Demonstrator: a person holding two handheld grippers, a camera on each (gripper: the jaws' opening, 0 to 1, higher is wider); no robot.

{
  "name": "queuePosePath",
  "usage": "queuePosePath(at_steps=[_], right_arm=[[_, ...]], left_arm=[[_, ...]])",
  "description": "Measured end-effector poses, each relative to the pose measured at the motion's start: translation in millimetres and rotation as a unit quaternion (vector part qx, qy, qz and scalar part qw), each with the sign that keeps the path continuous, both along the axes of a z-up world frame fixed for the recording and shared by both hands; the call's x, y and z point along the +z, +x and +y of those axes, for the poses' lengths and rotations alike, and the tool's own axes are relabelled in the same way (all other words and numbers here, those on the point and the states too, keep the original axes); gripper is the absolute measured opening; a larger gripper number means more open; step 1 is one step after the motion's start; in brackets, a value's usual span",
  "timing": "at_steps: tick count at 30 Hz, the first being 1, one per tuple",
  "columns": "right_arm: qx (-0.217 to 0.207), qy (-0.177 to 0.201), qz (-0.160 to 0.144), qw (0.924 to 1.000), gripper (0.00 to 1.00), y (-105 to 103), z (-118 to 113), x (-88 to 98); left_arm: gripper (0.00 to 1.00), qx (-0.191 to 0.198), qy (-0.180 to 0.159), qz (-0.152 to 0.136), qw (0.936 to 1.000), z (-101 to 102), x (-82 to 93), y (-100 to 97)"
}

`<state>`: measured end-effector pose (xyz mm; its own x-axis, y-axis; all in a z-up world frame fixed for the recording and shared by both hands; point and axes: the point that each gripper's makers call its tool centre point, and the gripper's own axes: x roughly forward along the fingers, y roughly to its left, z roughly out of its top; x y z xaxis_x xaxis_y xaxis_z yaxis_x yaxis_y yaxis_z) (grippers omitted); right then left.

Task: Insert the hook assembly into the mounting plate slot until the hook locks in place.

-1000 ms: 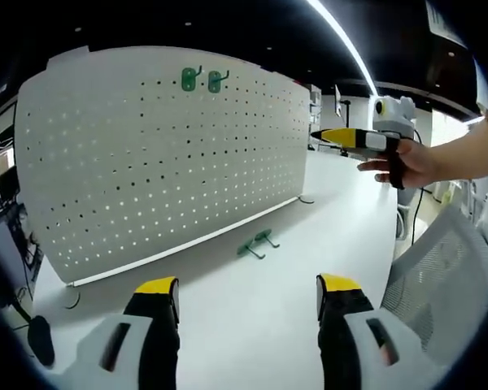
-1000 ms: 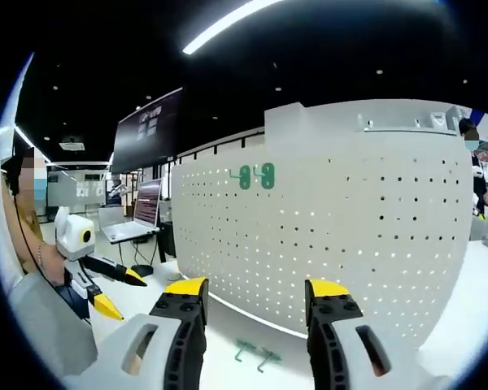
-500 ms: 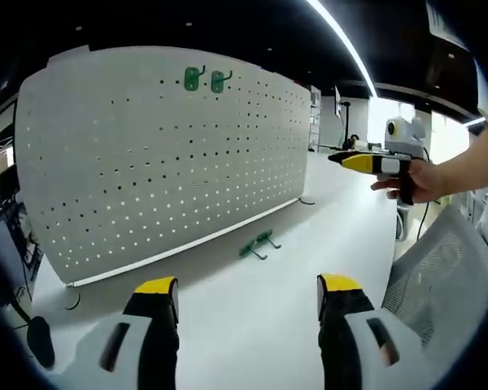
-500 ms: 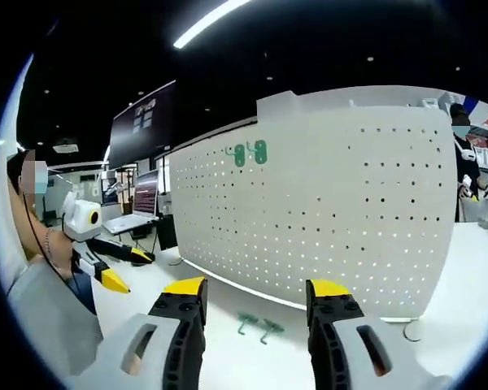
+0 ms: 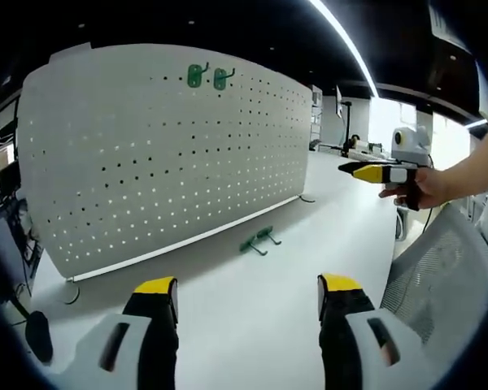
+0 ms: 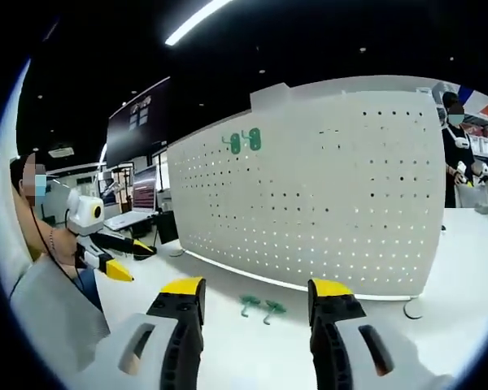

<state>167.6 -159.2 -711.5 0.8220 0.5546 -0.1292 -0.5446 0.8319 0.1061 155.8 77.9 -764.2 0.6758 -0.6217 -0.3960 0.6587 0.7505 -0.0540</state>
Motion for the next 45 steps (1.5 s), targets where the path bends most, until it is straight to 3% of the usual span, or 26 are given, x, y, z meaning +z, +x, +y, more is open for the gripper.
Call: queuePosePath(at_steps=[12, 20, 26, 32, 37, 45], right_arm=[[0.008, -0.026, 0.015, 0.9995, 0.53, -8, -2, -11.2], [0.009, -0.016, 0.015, 0.9997, 0.52, -7, 1, -8.9], [0.013, -0.018, 0.016, 0.9996, 0.52, -6, 4, -8.5], [0.020, -0.026, 0.010, 0.9994, 0.52, -7, 8, -4.9], [0.020, -0.033, 0.012, 0.9992, 0.52, -6, 8, -5.5], [0.026, -0.060, 0.016, 0.9978, 0.52, -6, 8, -8.9]], left_arm=[[0.72, 0.008, -0.007, 0.002, 0.9999, 4, -0.7, -0.7], [0.72, 0.005, -0.005, 0.000, 1.0000, 1, 2.0, 2.0], [0.72, -0.017, 0.009, -0.007, 0.9998, -11, 8.8, 14.7], [0.72, -0.055, 0.043, -0.004, 0.9975, -23, 5.5, 30.0], [0.72, -0.075, 0.046, -0.005, 0.9961, -30, 7.4, 41.5], [0.72, -0.117, 0.076, 0.010, 0.9901, -36, -3.3, 54.2]])
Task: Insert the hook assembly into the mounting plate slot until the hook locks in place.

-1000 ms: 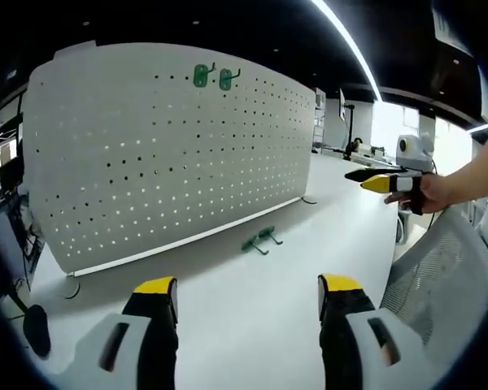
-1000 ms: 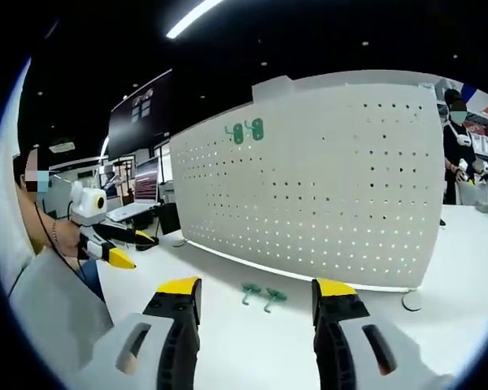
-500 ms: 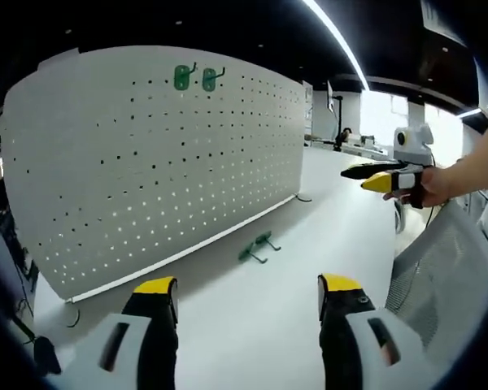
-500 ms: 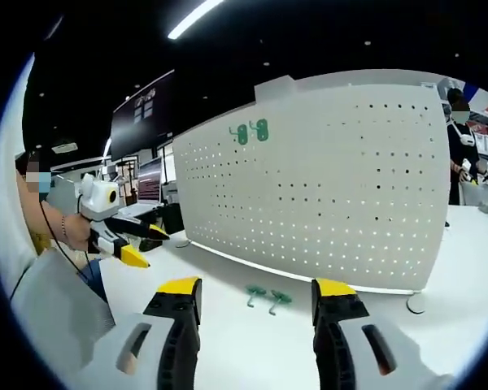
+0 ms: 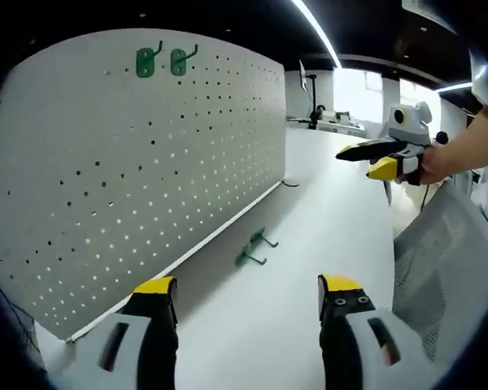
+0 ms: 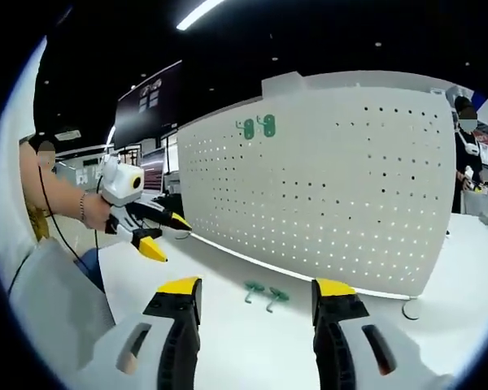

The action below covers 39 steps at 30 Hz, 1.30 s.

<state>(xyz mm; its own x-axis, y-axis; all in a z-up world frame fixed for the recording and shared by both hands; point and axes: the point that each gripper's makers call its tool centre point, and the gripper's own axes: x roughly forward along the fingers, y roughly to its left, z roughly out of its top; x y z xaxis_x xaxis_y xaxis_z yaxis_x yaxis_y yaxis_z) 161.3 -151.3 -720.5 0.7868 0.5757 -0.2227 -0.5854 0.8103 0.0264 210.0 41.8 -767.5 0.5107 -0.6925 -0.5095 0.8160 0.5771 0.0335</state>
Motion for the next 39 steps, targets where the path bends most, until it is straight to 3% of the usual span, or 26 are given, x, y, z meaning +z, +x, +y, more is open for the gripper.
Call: queuePosePath(at_steps=[6, 15, 39], right_arm=[[0.004, -0.022, 0.015, 0.9996, 0.53, -3, 1, -9.0], [-0.003, -0.016, 0.031, 0.9994, 0.53, -3, -4, -11.2], [-0.003, -0.042, 0.092, 0.9948, 0.55, -9, -8, -37.1]], left_arm=[[0.72, -0.025, 0.021, 0.015, 0.9993, -3, -9.0, 6.3], [0.72, -0.060, 0.047, 0.033, 0.9966, -12, -19.8, 19.3], [0.69, -0.144, 0.110, 0.061, 0.9815, -39, -49.8, 47.4]])
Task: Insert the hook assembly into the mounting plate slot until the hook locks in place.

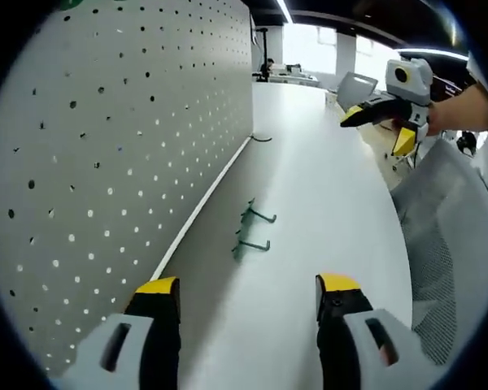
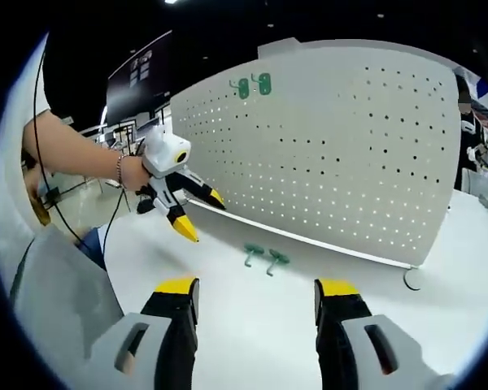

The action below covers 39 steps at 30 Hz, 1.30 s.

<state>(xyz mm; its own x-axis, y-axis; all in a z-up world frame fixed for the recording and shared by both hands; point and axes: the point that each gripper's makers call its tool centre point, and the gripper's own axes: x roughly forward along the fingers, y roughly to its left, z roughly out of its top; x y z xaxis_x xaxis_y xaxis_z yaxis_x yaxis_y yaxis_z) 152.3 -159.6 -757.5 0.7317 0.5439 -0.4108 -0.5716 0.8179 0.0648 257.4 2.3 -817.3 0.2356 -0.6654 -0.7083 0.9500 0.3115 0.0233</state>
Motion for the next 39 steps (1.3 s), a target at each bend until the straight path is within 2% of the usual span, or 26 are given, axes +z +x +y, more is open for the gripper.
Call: queuePosePath(at_steps=[15, 19, 30, 34, 39], right_arm=[[-0.006, -0.014, 0.020, 0.9997, 0.55, -7, -12, -8.3], [-0.006, -0.018, 0.023, 0.9995, 0.55, -9, -13, -10.6], [-0.008, -0.019, 0.034, 0.9992, 0.55, -12, -14, -14.6], [-0.010, -0.021, 0.035, 0.9991, 0.55, -12, -17, -14.0], [-0.011, -0.023, 0.039, 0.9989, 0.55, -13, -18, -15.9]], left_arm=[[0.67, -0.046, 0.038, 0.021, 0.9980, -19, -20.2, 7.9], [0.67, -0.062, 0.060, 0.024, 0.9960, -18, -28.4, 10.1], [0.67, -0.092, 0.093, 0.025, 0.9911, -23, -39.6, 15.2], [0.66, -0.112, 0.111, 0.024, 0.9872, -25, -43.8, 15.0], [0.65, -0.122, 0.115, 0.026, 0.9855, -30, -46.0, 17.2]])
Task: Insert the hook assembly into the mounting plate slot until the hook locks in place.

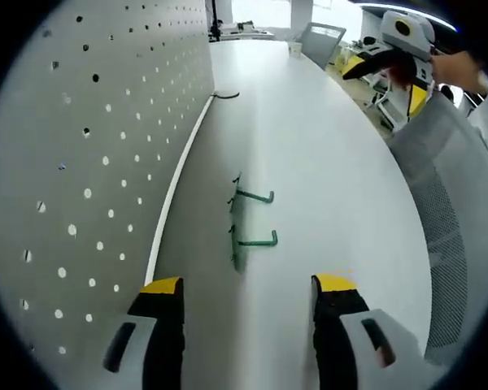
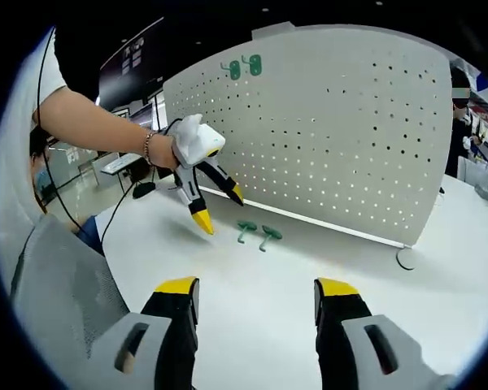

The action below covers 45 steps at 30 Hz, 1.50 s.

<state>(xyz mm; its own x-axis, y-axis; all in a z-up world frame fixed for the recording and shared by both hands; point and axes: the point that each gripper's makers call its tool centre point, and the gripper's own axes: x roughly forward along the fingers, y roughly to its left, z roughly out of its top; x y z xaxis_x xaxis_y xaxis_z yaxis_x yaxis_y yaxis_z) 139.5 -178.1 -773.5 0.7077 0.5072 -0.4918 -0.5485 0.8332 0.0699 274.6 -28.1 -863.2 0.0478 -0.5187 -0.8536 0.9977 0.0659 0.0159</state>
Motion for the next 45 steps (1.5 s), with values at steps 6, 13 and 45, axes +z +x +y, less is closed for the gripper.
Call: queuePosePath(at_steps=[6, 13, 45], right_arm=[[-0.001, -0.003, 0.004, 1.0000, 0.55, -1, -2, -2.2], [-0.002, -0.004, 0.005, 1.0000, 0.54, -3, -3, -2.4], [-0.024, 0.010, 0.009, 0.9996, 0.44, -5, -14, -2.3]], left_arm=[[0.63, -0.029, 0.017, -0.008, 0.9994, -7, -5.7, -0.1], [0.62, -0.060, 0.031, -0.009, 0.9977, -12, -10.6, -2.1], [0.36, -0.027, 0.033, 0.008, 0.9990, -23, -18.8, 5.7]])
